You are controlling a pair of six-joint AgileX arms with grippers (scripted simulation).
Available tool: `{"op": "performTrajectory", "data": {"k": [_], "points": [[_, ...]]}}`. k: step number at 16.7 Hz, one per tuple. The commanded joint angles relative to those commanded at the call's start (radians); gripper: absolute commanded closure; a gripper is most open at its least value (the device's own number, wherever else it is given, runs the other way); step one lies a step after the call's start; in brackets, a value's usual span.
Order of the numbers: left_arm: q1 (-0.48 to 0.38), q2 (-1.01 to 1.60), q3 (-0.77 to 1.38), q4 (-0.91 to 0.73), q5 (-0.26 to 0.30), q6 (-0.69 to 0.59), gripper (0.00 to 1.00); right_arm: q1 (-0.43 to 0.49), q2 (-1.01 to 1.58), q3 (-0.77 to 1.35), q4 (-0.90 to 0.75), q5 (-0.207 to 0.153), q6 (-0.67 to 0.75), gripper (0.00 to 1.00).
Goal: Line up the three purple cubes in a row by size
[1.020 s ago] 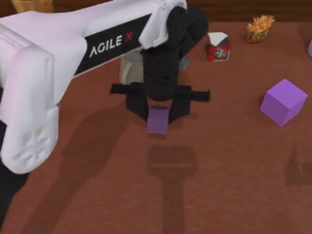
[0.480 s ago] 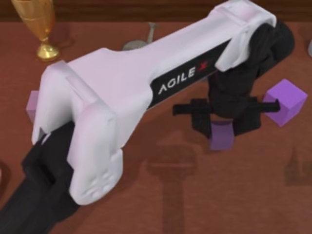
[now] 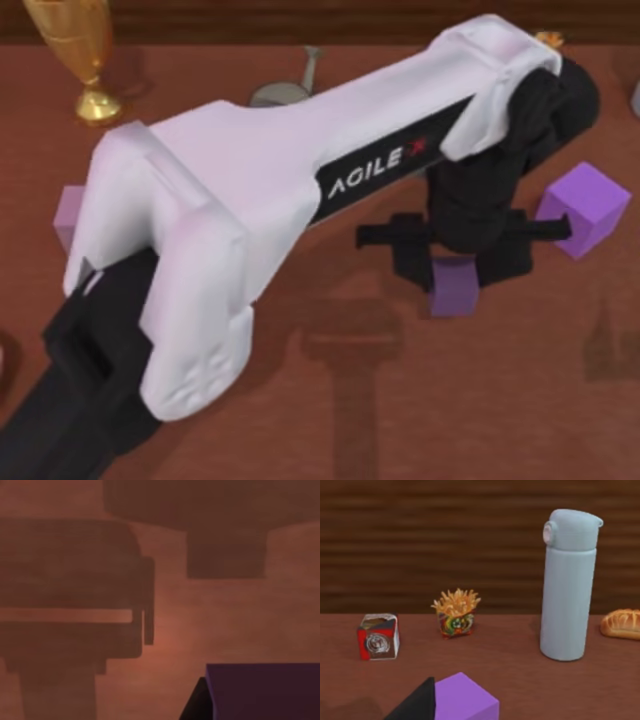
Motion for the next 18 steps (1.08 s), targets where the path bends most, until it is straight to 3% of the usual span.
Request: {"op": "performTrajectory", "data": {"k": [5,10,18], "points": [[-0.004,0.000,-0.187,0.179,0.000,-0.003,1.00,0.000,0.000,0.000,0.000,0.000,0.000,0.00],[-0.006,0.001,-0.217,0.209,0.000,-0.003,1.00,0.000,0.000,0.000,0.000,0.000,0.000,0.00],[-0.006,0.001,-0.217,0.209,0.000,-0.003,0.40,0.000,0.000,0.000,0.000,0.000,0.000,0.00]]}}
